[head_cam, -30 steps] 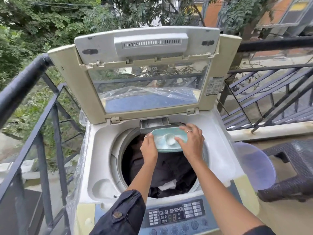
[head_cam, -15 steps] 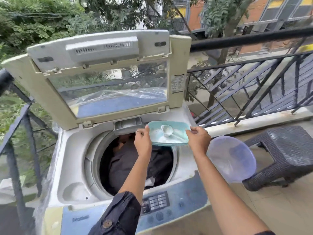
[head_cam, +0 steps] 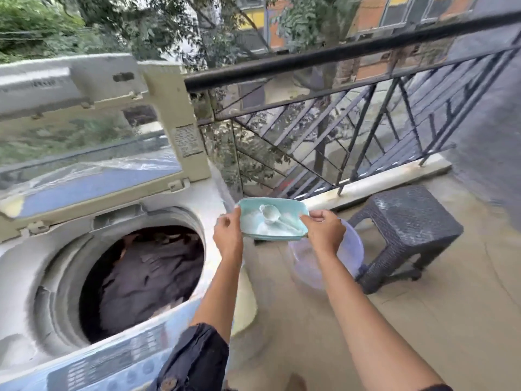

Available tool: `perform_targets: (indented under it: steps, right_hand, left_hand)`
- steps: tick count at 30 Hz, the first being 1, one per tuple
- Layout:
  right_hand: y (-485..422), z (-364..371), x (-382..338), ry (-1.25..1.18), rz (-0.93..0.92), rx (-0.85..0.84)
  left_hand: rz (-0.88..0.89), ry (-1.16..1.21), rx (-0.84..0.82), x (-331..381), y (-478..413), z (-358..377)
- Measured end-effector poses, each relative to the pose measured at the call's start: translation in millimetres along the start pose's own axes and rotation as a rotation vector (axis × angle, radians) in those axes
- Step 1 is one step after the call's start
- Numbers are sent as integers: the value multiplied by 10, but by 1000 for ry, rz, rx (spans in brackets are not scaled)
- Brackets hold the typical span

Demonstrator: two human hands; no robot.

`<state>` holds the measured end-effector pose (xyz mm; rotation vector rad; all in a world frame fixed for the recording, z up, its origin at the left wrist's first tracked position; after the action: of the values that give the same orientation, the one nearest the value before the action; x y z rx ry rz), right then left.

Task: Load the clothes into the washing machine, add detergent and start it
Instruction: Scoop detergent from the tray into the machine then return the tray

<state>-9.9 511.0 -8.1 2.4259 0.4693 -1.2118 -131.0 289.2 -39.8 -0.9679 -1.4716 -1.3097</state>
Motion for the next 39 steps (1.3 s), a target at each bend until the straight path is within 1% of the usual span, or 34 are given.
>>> perform_targets:
  steps: [3, 6, 10, 15, 18, 23, 25, 28, 30, 33, 39]
  right_hand:
    - [-169, -262, 180, -16, 33, 24]
    - [-362, -537, 338, -19, 48, 94]
    - [-643, -797, 571, -24, 103, 150]
    - [-1176, -1013, 921, -44, 190, 195]
    - [-1578, -1162, 1063, -6, 212, 233]
    - [-2267, -1383, 1263, 24, 301, 273]
    - [-2504, -1478, 1382, 18, 351, 303]
    - [-2832, -1552, 1641, -25, 420, 335]
    - [-3028, -1575, 1867, -78, 488, 348]
    - [-3243, -1606, 2121, -122, 563, 379]
    - [-3670, -1473, 2735, -188, 656, 432]
  left_hand:
    - [-18, -39, -44, -106, 98, 348]
    - [-22, -46, -124, -203, 166, 745]
    - [7, -80, -163, -255, 270, 1231]
    - [-23, -71, -220, -373, 306, 1990]
    - [-46, -100, -261, -507, 255, 2515]
    - [-158, -110, -317, -735, 118, 3430]
    - [-215, -133, -396, -821, 93, 3827]
    - [-355, -43, -527, -972, 128, 4348]
    - [-397, -62, -580, -1087, 165, 4624]
    - [-466, -81, -603, -1318, 189, 4966]
    - [-537, -169, -543, -2051, 40, 5532]
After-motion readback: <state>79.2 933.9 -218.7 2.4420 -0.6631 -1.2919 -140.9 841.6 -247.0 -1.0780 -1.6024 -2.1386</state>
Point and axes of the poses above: each hand's wrist, its own y-axis away from the middle knuckle, its own z-axis out of the palm, x = y × z, the point moved 8 cm from there along -y, towards the middle knuckle, and after that the axes turned 8 degrees about y, right-handed, at the moved point
